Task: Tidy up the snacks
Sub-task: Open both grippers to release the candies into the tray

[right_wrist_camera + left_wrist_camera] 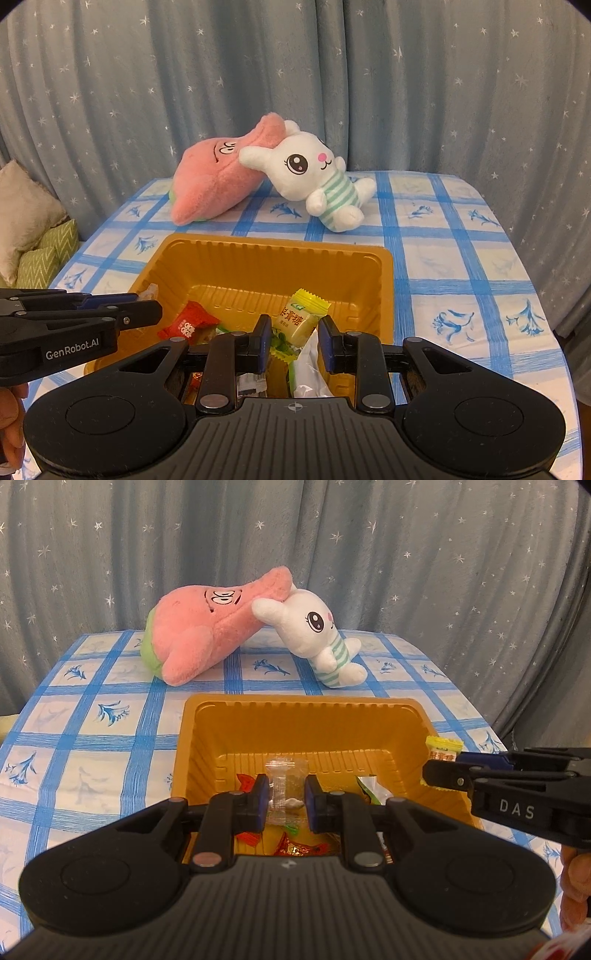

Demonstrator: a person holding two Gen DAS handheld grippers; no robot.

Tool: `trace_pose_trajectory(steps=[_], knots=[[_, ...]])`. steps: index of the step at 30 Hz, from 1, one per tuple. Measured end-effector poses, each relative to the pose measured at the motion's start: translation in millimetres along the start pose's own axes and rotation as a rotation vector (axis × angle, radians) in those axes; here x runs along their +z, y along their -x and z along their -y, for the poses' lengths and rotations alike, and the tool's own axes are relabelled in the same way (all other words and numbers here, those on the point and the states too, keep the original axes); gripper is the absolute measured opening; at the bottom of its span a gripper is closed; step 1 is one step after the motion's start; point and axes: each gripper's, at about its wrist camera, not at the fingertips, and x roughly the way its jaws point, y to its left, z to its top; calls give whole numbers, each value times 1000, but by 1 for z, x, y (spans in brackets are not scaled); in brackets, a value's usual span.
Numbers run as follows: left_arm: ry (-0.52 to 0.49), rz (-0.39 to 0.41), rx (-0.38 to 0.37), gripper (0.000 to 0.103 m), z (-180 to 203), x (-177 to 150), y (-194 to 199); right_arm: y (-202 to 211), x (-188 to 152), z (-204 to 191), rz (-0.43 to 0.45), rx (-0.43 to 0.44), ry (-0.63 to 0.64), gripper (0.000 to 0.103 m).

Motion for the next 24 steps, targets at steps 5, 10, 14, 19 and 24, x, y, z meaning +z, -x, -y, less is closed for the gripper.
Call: trace_pose_trajectory(steps=[5,10,14,19,24], knots=[[4,-8,-10,19,1,1,-4,-2,-2,2,-3,0,-5,28],[10,1,3,40,-2,-1,-3,-2,-3,3,-6,1,-9,28],[5,-8,25,40,-6,-4,0,-1,-3,4,-7,3,-13,28],[1,-24,40,40,-9,-10,2,2,-3,3,-7,6,-14,28],[-4,-28,43,42,-7,-12,3,5,-2,-1,-3,12,-9,28]])
